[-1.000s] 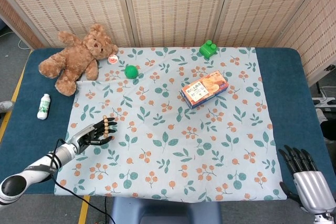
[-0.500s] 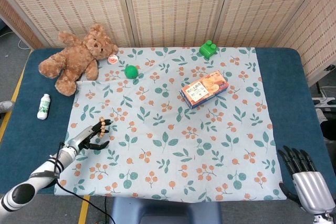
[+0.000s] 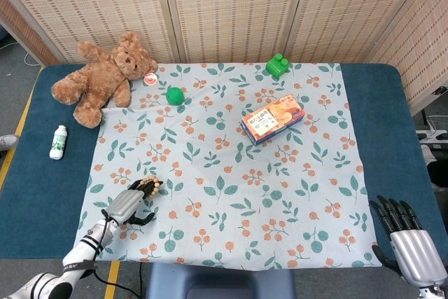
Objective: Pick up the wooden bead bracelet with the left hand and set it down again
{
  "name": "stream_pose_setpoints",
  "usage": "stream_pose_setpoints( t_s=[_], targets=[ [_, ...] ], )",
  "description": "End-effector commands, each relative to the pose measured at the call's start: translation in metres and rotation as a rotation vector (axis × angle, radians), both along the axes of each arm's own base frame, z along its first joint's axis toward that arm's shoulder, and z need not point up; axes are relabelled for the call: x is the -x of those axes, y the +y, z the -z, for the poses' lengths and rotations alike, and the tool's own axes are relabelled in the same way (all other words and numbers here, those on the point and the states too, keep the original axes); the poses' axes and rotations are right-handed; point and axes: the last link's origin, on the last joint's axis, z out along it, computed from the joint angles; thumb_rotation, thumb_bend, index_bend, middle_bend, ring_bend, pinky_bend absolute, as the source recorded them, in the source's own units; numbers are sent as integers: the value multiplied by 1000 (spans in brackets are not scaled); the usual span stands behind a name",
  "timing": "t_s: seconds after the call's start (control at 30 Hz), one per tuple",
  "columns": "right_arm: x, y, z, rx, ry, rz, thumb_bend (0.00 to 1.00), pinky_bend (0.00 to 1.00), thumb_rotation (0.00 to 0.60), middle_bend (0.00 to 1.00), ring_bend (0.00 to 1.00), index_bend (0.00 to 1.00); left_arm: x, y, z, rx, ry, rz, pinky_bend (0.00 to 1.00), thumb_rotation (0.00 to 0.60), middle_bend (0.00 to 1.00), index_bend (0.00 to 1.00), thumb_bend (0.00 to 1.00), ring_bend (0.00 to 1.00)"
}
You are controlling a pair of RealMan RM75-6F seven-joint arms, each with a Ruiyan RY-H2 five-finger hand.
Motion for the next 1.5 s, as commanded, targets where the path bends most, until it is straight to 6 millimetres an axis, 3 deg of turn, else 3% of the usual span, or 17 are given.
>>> stream_pose_setpoints(
  t_s=[0.03, 0.17, 0.3, 0.4, 0.47, 0.53, 0.67, 0.7, 0.8, 0.9, 1.13, 1.37, 1.5],
  targets=[
    [0, 0, 0, -1, 0, -1, 217, 0, 600, 0, 0, 0, -5, -3, 0, -48, 49, 114, 59, 583, 0, 0, 422, 16],
    [-1, 1, 1, -2, 0, -2, 217, 0, 600, 0, 0, 0, -7, -8, -1, -108, 80, 187, 59, 562, 42, 22, 438, 18],
    [-1, 2, 1, -5, 0, -2, 217, 0, 600, 0, 0, 0, -9, -11, 7, -118, 79, 191, 42, 578, 206, 138, 475, 92],
    [-1, 2, 1, -4, -2, -1, 217, 0, 600, 0, 0, 0, -14, -9, 10, -134, 5, 156, 44, 594, 264, 250, 492, 127],
    [-1, 2, 1, -3, -3, 1, 217, 0, 600, 0, 0, 0, -15, -6, 10, -149, -28, 141, 47, 600, 399, 398, 505, 182],
    [-1, 2, 1, -5, -3, 3, 217, 0, 600, 0, 0, 0, -15, -4, 11, -149, -16, 157, 50, 600, 514, 419, 505, 225],
    [-1, 1, 0, -2, -5, 5, 217, 0, 600, 0, 0, 0, -15, -1, 9, -162, 58, 236, 98, 570, 195, 216, 491, 201],
    [-1, 1, 0, -1, -5, 5, 217, 0, 600, 0, 0, 0, -16, -1, 9, -158, 67, 244, 95, 544, 169, 190, 490, 194],
    [0, 1, 0, 2, -6, 5, 217, 0, 600, 0, 0, 0, -19, -2, 9, -146, 72, 252, 66, 477, 278, 187, 490, 186],
    [0, 2, 0, 0, -6, 7, 218, 0, 600, 0, 0, 0, -22, -2, 9, -150, 66, 263, 51, 453, 444, 232, 490, 175],
    [0, 2, -1, 2, -5, 8, 217, 0, 600, 0, 0, 0, -26, -1, -5, -182, 51, 287, 71, 448, 112, 118, 490, 113],
    [-2, 3, 1, -3, -2, 1, 217, 0, 600, 0, 0, 0, -31, -5, -35, -235, -4, 272, 102, 469, 96, 5, 489, 98],
    [-2, 3, 1, 0, 1, -6, 217, 0, 600, 0, 0, 0, -26, -22, -54, -249, -7, 273, 105, 500, 94, 1, 489, 98]
  ],
)
